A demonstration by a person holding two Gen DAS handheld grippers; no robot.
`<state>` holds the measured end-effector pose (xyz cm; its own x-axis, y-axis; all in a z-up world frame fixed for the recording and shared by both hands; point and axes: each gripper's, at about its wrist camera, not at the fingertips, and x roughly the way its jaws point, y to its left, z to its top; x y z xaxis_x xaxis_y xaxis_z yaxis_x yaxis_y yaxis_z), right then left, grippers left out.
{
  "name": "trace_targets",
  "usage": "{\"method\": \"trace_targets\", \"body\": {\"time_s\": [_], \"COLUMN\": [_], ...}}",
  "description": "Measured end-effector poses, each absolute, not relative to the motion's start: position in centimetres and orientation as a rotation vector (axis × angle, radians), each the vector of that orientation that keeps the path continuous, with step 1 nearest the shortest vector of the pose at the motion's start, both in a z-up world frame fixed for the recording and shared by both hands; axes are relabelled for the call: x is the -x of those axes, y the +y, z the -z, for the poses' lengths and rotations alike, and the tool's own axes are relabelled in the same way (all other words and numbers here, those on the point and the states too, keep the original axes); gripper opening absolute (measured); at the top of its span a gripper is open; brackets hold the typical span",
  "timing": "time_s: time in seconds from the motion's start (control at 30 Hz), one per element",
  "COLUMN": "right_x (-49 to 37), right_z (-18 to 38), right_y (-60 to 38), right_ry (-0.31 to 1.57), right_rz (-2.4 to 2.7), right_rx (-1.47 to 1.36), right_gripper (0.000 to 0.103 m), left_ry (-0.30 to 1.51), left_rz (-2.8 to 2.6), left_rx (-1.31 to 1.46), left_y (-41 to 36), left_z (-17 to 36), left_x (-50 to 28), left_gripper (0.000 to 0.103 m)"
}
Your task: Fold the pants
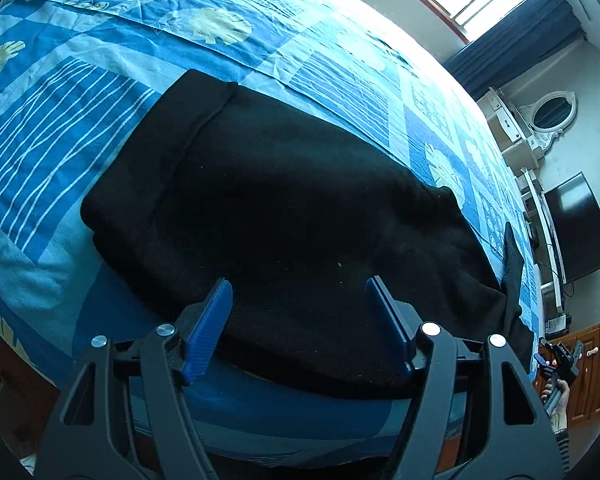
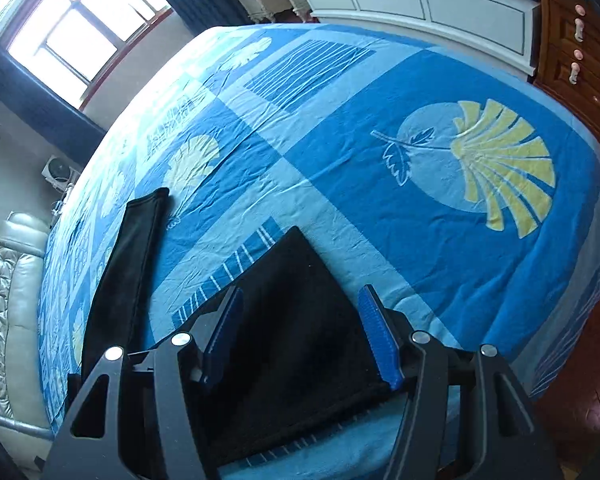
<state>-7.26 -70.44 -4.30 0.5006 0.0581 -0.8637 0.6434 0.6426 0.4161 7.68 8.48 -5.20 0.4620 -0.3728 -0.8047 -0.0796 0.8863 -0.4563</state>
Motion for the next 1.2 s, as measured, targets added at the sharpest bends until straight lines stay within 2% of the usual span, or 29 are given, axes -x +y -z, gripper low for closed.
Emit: {"method": "trace_targets", "body": {"time_s": [0.07,0.13,0.23,0.4,0.43,0.5,0.63,0.73,0.83,0.87,0.97,1.1,1.13,1.17,1.2], "right_x": [6.1,6.4,8.3,10.7,10.9,10.7,11.7,12.7,12.7,12.9,12.6,6.6,4.1,1.5,-1.5], "right_z": [4.5,3.8,3.5,5.9,6.0,5.9,3.8,5.6,5.5,5.0,1.4,-2.8,-3.6,-4.1,-4.4], "right_y": [-69.4,-68.8,-70.2,-71.1,-70.7,-70.1,-70.9,-72.2,-72.3,-72.6,-71.9,-66.6,-64.6,-62.6,-60.6], "right_ry": [1.075,1.065,1.011,1.054,1.042,1.071,1.024,1.078,1.064,1.048,0.981,0.902,0.891,0.890,0.899], "right_rz": [0.385,0.367,0.384,0.382,0.381,0.374,0.448,0.456,0.445,0.461,0.629,0.502,0.456,0.413,0.364], "right_rx": [-0.727,-0.673,-0.707,-0.786,-0.774,-0.739,-0.665,-0.706,-0.705,-0.729,-0.651,-0.635,-0.605,-0.577,-0.556], "right_gripper": [0.060,0.060,0.060,0.060,0.056,0.023,0.020,0.011,0.012,0.018,0.026,0.030,0.037,0.051,0.060], "left_ry": [1.086,1.087,1.087,1.079,1.076,1.078,1.089,1.085,1.084,1.081,1.068,1.044,1.043,1.043,1.045], "left_rz": [0.171,0.170,0.168,0.149,0.144,0.138,0.129,0.141,0.148,0.149,0.159,0.153,0.153,0.155,0.160], "left_rx": [0.464,0.477,0.507,0.469,0.460,0.447,0.436,0.441,0.436,0.438,0.427,0.396,0.395,0.401,0.410], "left_y": [7.9,7.7,7.6,7.0,6.7,6.3,5.6,5.6,5.5,5.5,5.6,5.7,5.8,5.9,6.0], "left_z": [5.1,4.9,4.6,4.4,4.4,4.5,4.7,4.7,5.0,5.0,4.8,4.4,4.4,4.5,4.5], "left_x": [-7.8,-7.9,-7.8,-7.8,-7.8,-8.0,-8.2,-8.1,-8.2,-8.2,-8.0,-7.7,-7.7,-7.6,-7.6], "left_gripper": [0.070,0.070,0.070,0.070,0.070,0.070,0.071,0.074,0.075,0.075,0.075,0.075,0.076,0.076,0.077]}}
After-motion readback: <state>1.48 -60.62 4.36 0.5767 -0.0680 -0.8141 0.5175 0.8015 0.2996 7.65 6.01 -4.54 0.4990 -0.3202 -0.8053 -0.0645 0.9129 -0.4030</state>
